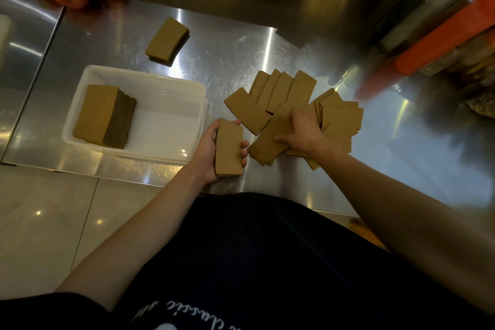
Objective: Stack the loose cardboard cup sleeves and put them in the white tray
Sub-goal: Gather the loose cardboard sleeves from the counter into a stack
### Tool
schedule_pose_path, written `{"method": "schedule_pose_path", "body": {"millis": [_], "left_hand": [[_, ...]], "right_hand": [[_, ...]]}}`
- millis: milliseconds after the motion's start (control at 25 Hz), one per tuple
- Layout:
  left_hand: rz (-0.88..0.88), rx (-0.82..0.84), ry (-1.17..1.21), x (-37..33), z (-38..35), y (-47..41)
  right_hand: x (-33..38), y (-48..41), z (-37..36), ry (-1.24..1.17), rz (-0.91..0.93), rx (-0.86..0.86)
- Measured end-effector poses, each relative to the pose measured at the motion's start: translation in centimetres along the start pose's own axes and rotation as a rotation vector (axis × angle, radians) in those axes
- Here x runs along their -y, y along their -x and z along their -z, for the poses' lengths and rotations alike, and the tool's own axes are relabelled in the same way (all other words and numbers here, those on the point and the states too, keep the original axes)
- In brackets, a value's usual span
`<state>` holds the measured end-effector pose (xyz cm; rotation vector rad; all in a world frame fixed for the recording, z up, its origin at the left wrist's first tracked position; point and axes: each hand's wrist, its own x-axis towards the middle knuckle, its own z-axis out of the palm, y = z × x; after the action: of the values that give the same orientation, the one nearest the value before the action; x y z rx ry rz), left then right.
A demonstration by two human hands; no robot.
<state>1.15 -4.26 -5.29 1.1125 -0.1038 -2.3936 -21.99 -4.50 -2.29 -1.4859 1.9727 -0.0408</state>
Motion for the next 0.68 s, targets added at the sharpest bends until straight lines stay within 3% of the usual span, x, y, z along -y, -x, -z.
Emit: {"method": "schedule_pose_path", "body": {"millis": [120, 280, 680], "left_hand": [[-0.004, 0.002, -0.002, 0.0, 0.2, -0.1], [-0.019, -0.001, 0.003, 0.1, 0.5, -0.1], [-0.017, -0.024, -0.01, 0.3, 0.0, 0.2]], "right_hand": [[-1.1, 1.4, 1.6, -0.367, 0.013, 0.082], [-3.6, 3.1, 4.7, -0.534, 0.002, 0.135], [-4.5, 2.0, 6.4, -0.442, -0.087, 0.168]]}}
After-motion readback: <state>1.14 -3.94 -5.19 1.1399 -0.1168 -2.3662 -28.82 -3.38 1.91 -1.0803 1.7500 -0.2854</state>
